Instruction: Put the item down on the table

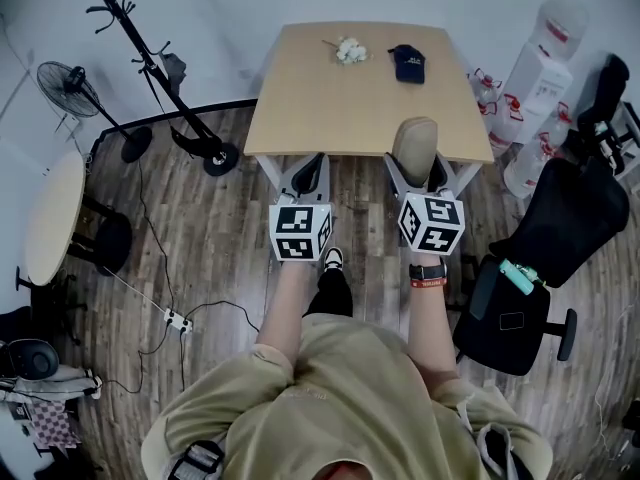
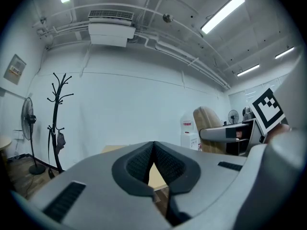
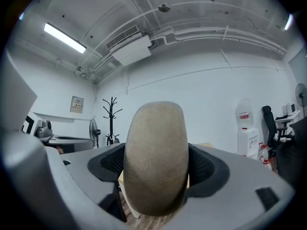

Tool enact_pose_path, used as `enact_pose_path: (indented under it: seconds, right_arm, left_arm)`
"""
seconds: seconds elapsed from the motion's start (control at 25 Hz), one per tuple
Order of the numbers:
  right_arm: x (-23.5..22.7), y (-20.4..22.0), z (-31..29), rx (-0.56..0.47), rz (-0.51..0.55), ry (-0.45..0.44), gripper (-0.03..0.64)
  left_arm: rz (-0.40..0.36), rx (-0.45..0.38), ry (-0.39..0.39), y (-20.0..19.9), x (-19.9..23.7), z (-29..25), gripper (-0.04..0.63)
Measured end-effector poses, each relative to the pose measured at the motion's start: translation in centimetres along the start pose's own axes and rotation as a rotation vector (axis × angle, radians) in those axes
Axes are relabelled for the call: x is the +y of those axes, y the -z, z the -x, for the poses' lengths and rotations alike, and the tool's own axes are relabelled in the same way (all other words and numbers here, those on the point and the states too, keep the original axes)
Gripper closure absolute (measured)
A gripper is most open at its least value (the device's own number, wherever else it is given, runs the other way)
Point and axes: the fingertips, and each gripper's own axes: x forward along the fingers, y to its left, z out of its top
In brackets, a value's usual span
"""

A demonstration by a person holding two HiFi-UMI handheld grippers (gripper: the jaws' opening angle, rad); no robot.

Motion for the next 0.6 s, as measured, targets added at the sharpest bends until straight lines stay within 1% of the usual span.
enact_pose_path:
  seconds: [0.28,0.44,0.6]
  right_arm:
    - [-1.7,-1.7,-9.8,-0.006,0.007,0.015,0.222]
    - [-1.5,-2.4,-16.0,0.008,0.004,0.009,0.222]
    - [-1.5,-2.5,-20.7,0.025,-0.012,0.005,0.222]
  left_arm:
    - [0.006,-0.015,0.007,-1.3,5.0,-8.8,0.572]
    - [0.015,-0.016,0.013,-2.2,8.6,-13.8,0.572]
    - [0.026,-0.003,0.025,-2.1,11.1,-17.6,0.572]
